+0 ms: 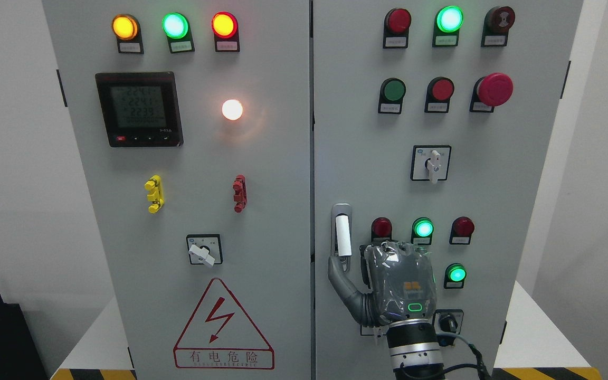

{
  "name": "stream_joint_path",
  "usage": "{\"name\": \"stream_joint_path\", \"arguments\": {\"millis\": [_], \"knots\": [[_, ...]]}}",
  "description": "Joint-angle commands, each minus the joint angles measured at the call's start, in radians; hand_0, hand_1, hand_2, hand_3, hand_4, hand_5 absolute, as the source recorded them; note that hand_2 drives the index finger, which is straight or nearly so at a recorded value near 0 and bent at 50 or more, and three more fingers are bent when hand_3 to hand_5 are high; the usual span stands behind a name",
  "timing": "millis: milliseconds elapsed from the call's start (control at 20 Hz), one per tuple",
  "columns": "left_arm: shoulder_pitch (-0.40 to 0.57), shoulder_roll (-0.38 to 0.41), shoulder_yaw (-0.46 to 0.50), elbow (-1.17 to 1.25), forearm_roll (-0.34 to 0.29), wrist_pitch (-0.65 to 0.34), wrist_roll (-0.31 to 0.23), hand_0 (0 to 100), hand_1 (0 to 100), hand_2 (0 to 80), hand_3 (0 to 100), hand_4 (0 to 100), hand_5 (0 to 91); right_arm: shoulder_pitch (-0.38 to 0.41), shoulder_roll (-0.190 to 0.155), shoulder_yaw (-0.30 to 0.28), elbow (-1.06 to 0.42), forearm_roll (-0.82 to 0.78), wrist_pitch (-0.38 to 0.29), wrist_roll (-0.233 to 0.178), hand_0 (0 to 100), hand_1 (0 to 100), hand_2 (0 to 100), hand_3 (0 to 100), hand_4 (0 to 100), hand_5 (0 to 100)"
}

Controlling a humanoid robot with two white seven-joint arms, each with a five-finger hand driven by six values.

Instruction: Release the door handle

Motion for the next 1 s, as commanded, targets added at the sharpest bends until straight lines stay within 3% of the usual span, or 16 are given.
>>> {"name": "stream_joint_path", "arguments": {"millis": [0, 952], "knots": [[0.001, 0.000, 0.011, 0.017, 0.000, 0.001, 0.000, 12, 39, 0.0, 0, 0, 0.0, -0.003, 0.001, -0.001, 0.017, 0.000, 0.001, 0.000, 36, 4, 96, 100, 93, 95], [0.000, 0.000, 0.011, 0.017, 0.000, 0.001, 0.000, 12, 39, 0.0, 0, 0, 0.0, -0.014, 0.001, -0.004, 0.019, 0.000, 0.011, -0.001, 37, 6, 96, 100, 93, 95]]}}
